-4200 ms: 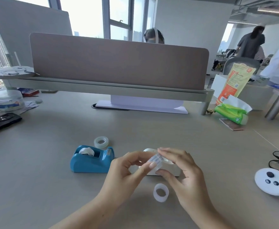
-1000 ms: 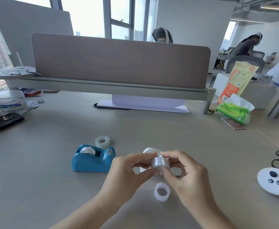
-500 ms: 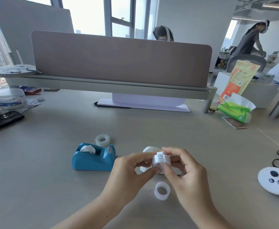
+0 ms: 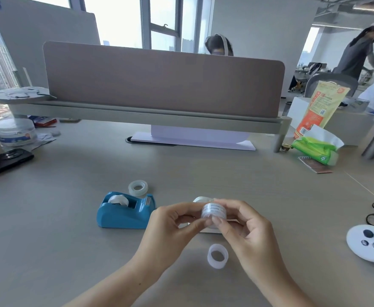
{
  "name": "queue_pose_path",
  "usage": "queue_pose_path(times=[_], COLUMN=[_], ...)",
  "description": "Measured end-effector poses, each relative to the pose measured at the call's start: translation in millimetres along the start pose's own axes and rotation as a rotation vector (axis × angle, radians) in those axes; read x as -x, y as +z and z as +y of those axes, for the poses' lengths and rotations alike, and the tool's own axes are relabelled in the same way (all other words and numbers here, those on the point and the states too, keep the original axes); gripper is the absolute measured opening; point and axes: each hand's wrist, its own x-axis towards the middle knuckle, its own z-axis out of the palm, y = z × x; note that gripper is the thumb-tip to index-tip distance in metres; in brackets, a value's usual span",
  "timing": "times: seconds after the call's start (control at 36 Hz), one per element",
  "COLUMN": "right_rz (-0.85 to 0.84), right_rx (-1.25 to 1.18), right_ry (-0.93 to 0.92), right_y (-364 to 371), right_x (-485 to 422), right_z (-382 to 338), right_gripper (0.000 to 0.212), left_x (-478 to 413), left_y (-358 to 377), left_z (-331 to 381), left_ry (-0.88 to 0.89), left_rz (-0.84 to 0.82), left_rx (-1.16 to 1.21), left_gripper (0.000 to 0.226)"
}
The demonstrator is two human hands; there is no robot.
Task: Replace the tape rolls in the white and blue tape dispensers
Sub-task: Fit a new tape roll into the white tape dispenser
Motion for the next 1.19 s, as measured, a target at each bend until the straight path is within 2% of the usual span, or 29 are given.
queue_pose_path(times=[0.14, 0.42, 0.5, 0.61, 0.75, 0.89, 0.97, 1.19], right_rz=[-0.007, -0.029, -0.001, 0.011, -0.038, -0.052, -0.055, -0.047], right_rx=[0.033, 0.064, 0.097, 0.152, 0.268, 0.443, 0.47, 0.488], right_ry=[0.007, 0.013, -0.005, -0.028, -0.075, -0.089, -0.088, -0.093], right_y=[-2, -7, -7, -11, -15, -16, -16, -20], right_x=[-1, -6, -9, -19, -39, -52, -54, -53], right_z=[0, 2, 0, -7, -14, 8, 23, 38], right_gripper=[0.013, 0.014, 0.021, 0.021, 0.02, 0.03, 0.027, 0.024], left_x=[-3, -8, -9, -17, -31, -36, -36, -40], left_y=[-2, -8, -7, -7, -12, -9, -7, -3], left_z=[-3, -5, 0, 8, 14, -2, -15, -26], left_ry=[0.007, 0.018, 0.023, 0.046, 0.111, 0.108, 0.1, 0.219], left_rz=[-0.003, -0.008, -0.008, -0.002, 0.038, 0.077, 0.083, 0.04], left_rx=[0.026, -0.057, -0.062, -0.061, -0.064, -0.139, -0.164, -0.278], left_gripper=[0.023, 0.024, 0.023, 0.023, 0.037, 0.042, 0.046, 0.036])
